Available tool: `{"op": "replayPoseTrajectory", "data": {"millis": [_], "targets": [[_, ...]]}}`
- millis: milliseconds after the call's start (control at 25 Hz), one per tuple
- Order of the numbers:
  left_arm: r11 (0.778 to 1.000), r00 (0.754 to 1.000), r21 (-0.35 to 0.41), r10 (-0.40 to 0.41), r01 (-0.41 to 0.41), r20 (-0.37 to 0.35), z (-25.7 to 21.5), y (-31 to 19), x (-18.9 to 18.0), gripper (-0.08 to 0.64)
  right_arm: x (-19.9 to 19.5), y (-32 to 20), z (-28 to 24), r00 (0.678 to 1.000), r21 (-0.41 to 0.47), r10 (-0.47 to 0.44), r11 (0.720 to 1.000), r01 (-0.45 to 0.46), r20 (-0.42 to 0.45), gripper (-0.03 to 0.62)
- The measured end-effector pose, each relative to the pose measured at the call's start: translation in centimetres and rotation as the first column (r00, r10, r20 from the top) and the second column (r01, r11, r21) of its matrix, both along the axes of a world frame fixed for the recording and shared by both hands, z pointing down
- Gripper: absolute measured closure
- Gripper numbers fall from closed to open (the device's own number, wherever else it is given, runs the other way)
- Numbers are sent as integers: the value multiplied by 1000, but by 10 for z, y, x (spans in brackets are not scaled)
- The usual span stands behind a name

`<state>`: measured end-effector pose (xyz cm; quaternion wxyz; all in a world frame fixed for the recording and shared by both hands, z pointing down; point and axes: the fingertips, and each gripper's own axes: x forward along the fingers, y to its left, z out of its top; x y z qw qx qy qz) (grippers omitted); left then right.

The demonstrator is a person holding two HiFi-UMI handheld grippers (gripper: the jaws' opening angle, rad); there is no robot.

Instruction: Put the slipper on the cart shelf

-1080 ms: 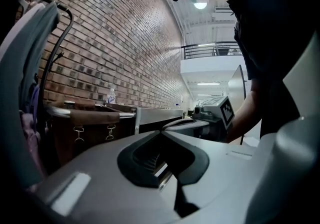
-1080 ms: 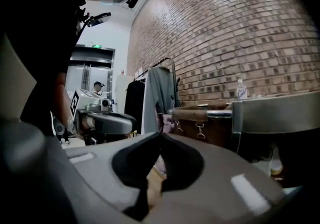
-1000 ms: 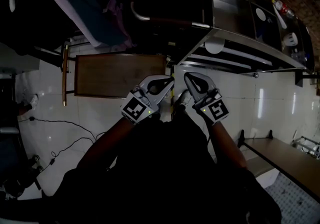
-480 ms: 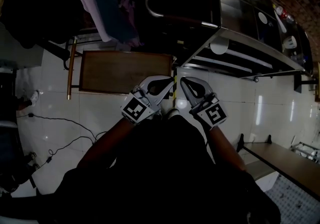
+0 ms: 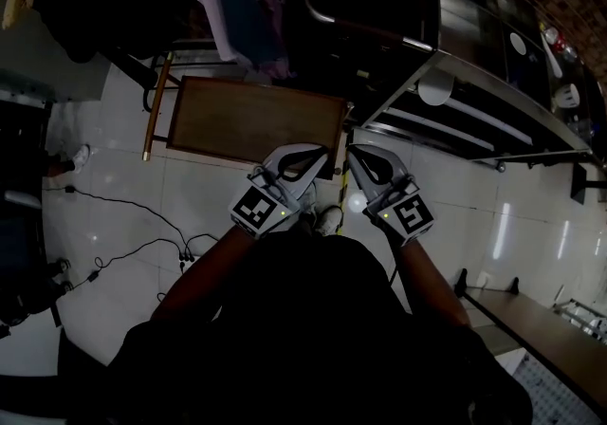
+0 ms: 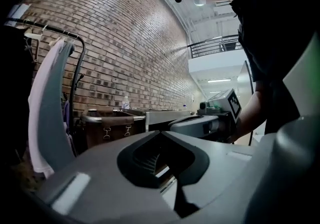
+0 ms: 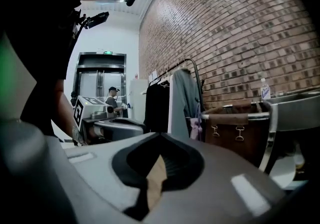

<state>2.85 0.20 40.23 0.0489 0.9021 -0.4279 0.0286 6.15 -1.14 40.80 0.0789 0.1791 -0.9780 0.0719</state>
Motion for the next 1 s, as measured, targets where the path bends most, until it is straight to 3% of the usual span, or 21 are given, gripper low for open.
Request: {"op": "replayPoseTrajectory", "data": {"millis": [240, 560, 760, 1000], "targets": [[997, 997, -8, -75, 75, 21, -5, 16, -22, 560, -15, 14, 2, 999, 5, -35, 999, 35, -3, 591], [996, 996, 23, -87, 86, 34, 2, 24, -74, 560, -61, 25, -10, 1000, 14, -21, 1000, 21, 4, 591], [999, 999, 51, -15, 12, 52, -3, 24, -109, 560, -103, 28, -12, 1000, 10, 30, 999, -30, 3, 591], [996, 996, 22, 84, -85, 15, -1, 31, -148, 560, -151, 28, -11, 993, -4, 116, 993, -116, 6, 591]]}}
